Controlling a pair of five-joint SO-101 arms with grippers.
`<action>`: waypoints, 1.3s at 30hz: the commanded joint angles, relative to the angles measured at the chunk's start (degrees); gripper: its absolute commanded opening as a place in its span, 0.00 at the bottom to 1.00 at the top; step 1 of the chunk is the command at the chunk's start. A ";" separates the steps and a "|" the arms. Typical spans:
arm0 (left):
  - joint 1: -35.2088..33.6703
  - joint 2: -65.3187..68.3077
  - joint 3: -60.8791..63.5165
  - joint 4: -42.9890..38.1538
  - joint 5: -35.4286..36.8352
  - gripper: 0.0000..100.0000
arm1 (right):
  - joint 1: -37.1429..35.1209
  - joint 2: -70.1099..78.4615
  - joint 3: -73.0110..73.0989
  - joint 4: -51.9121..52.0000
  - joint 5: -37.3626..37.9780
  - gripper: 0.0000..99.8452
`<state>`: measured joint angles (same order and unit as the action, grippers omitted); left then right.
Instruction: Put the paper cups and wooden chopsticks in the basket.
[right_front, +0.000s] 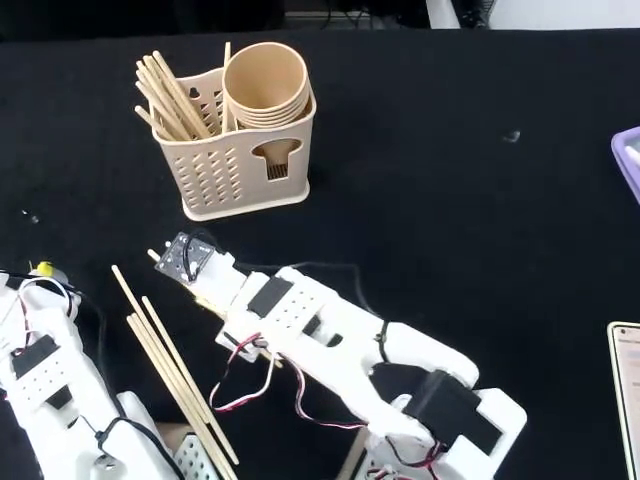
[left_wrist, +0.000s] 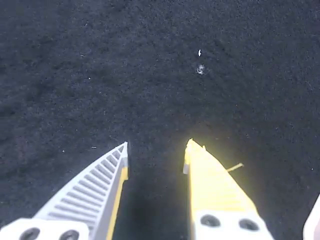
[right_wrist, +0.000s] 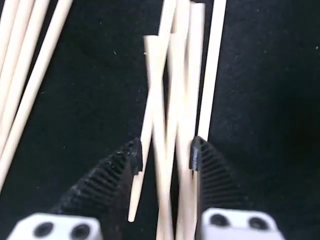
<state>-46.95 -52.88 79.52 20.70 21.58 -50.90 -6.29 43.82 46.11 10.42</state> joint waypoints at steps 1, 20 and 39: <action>-0.13 -1.05 -4.35 -0.79 0.35 0.19 | 1.05 -0.22 -1.36 -0.97 0.88 0.12; -0.13 -1.05 -4.53 -0.88 0.35 0.19 | -1.76 -1.36 -3.38 4.57 2.90 0.23; -0.04 -1.05 -4.62 -0.97 0.35 0.19 | -6.68 -3.30 3.65 -3.08 7.21 0.22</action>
<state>-46.95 -52.88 79.52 20.70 21.58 -56.44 -9.27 47.69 44.09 17.01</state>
